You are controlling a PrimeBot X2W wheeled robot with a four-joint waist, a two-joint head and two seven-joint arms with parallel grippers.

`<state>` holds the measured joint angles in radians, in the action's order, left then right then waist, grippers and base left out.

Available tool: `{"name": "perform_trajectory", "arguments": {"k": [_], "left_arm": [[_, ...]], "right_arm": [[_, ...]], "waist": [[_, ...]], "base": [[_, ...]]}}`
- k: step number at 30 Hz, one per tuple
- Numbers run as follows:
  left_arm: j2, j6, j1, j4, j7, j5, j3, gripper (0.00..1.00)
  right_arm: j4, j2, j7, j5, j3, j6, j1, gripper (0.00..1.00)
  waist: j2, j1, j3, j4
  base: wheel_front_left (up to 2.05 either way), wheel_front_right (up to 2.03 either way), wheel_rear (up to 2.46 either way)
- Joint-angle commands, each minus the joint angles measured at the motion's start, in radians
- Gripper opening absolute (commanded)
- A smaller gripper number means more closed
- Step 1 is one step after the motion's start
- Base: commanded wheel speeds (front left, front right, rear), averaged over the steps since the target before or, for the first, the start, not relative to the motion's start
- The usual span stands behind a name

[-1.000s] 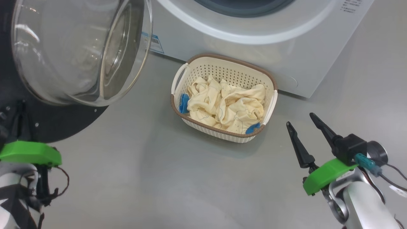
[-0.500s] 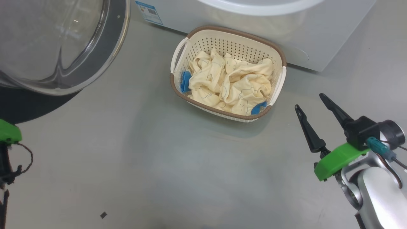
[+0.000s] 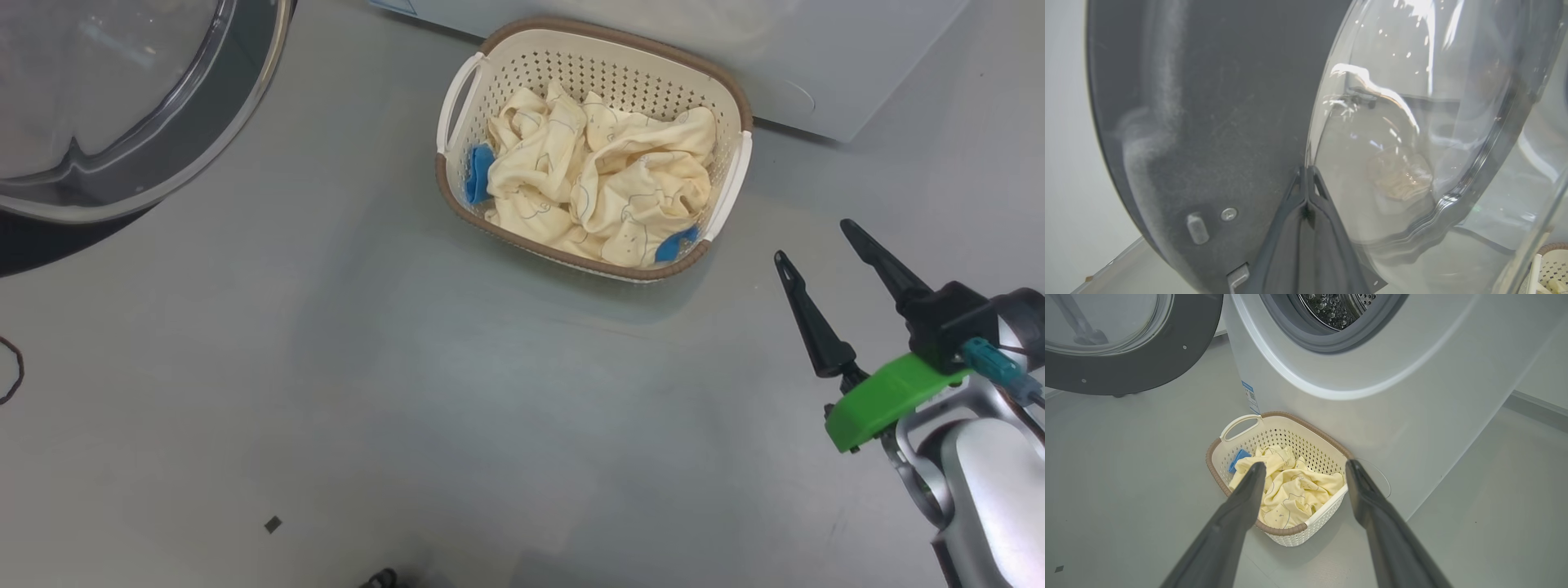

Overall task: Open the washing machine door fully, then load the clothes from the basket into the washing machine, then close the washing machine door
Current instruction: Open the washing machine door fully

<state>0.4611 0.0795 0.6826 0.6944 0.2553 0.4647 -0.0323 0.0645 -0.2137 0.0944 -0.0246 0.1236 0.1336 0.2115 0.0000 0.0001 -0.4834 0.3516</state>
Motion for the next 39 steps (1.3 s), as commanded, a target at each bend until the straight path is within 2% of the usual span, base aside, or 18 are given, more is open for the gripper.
{"name": "perform_trajectory", "arguments": {"k": [1,14,26,39], "left_arm": [[0.077,0.001,0.033,-0.008,0.006,-0.015,-0.057,0.0],[0.06,0.02,0.031,0.01,0.006,-0.066,-0.084,0.0],[0.039,0.036,-0.037,-0.03,0.006,-0.138,-0.068,0.0],[-0.069,0.048,-0.223,-0.188,0.006,-0.153,0.025,0.0]], "right_arm": [[-0.04,-0.009,-0.007,0.01,0.014,-0.003,0.009,1.0],[-0.027,0.004,0.003,0.007,0.017,-0.003,0.005,1.0],[0.045,0.046,0.059,-0.011,0.022,-0.003,0.003,1.0],[0.136,0.105,0.129,-0.029,-0.008,-0.003,-0.024,1.0]], "waist": [[0.0,-0.0001,-0.002,-0.001],[0.0,-0.0001,0.023,-0.007],[0.0,-0.0001,0.13,-0.031],[0.0,-0.0001,0.298,-0.114]], "base": [[0.0,0.0,0.0],[0.0,0.0,0.0],[0.0,0.0,0.0],[0.0,0.0,0.0]]}}
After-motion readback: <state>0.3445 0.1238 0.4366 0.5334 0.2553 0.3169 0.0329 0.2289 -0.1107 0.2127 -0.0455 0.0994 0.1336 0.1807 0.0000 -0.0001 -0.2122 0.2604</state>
